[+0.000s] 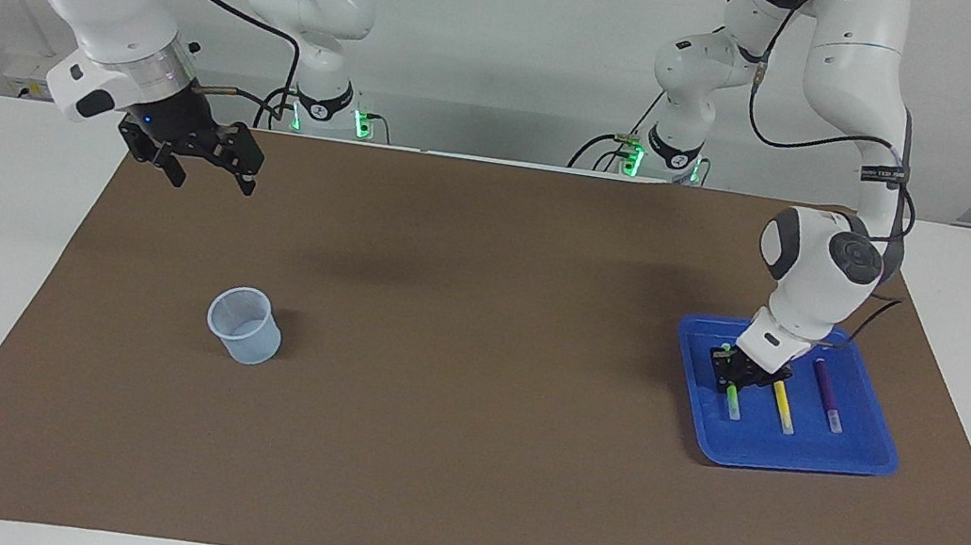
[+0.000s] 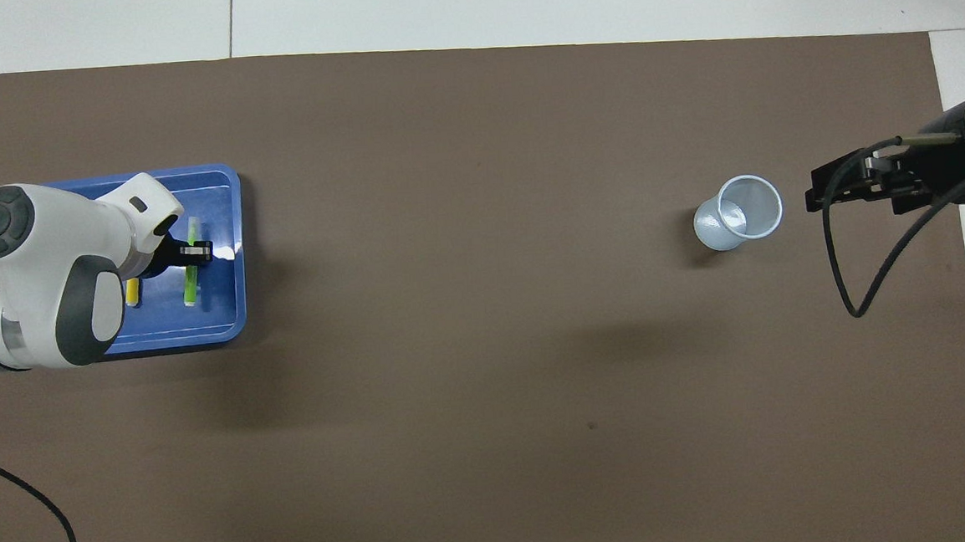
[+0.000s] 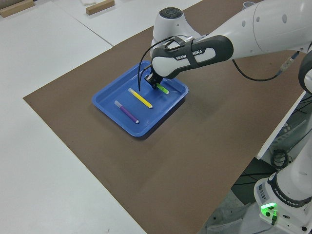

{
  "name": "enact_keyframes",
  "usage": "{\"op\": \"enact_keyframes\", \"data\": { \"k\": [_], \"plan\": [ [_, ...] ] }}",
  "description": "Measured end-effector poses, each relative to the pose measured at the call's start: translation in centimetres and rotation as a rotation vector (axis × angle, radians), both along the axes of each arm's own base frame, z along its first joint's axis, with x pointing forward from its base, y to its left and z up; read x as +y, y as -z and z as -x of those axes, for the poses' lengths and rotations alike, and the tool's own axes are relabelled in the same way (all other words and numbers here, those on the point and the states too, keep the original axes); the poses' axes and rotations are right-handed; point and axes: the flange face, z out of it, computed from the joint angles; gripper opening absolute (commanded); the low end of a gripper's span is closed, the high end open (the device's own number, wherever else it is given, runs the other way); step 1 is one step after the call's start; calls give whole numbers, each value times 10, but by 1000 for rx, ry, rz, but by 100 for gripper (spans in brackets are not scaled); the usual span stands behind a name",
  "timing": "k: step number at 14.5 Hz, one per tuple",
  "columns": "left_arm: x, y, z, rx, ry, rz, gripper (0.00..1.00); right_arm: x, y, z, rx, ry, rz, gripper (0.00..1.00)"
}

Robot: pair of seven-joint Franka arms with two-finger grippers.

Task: Right arm passes pens to left for tray arrangement
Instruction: 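Release the green pen in the tray with the left gripper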

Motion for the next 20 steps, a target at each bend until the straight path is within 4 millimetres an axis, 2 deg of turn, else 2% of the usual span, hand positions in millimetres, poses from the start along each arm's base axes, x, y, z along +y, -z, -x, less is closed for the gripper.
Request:
{"op": "enact_keyframes", "data": {
  "k": [6,11,17,20],
  "plan": [
    [1,0,-1,-6,-6,1,1,0,0,0,0,0,0,100],
    [1,1,0,-17,-17,4,18,0,0,0,0,0,0,100],
    [1,3,1,-26,-23,6,31,0,0,0,0,0,0,100],
    [0,4,1,-27,-24,6,31,0,0,0,0,0,0,100]
  ]
}}
